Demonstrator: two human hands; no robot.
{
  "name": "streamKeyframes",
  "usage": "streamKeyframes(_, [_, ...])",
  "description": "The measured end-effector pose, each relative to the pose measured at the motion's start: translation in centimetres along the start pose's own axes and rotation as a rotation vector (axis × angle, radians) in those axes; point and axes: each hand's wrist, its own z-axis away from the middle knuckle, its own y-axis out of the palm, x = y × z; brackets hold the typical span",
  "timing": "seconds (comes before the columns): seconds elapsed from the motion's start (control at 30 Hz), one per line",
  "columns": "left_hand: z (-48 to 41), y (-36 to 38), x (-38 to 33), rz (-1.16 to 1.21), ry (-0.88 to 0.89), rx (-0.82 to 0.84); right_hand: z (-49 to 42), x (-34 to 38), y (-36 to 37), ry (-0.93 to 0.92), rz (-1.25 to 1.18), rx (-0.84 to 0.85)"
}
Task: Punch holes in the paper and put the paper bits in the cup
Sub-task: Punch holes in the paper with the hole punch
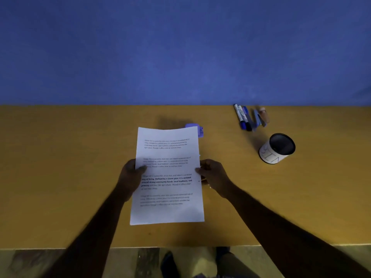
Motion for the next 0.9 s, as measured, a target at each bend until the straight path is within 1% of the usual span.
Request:
streamKeyframes(0.17, [0.2, -1.7, 1.6, -0.098, -0.038, -0.073, -0.5, -0.7, 2.5, 0.024, 0.024, 0.024])
streamKeyframes(0.27, [0.2, -2.8, 2.6, -0.139, -0.052, -0.091, -1.0, -1.1, 3.9, 0.034, 0.084, 0.036])
streamKeyframes(0.47, [-0.3, -4.6, 4.4, -0.237, -0.054, -0.137, -1.7, -2.3, 6.5, 0.010, 0.178, 0.030])
streamKeyframes(0.63, [-1.3, -5.9, 5.3, -0.294, -0.060, -0.160, -2.5, -3.0, 8.1, 0.040, 0.244, -0.002])
streamKeyframes(0.77, [-1.9, -7.0, 5.8, -0.339, -0.059, -0.163, -3.1, -3.5, 9.4, -0.003, 0.288, 0.000])
streamKeyframes(0.9, [-2.4, -8.1, 6.5, -0.444, -0.020, -0.183, -3.8, -4.0, 10.4, -0.089, 0.452, -0.026])
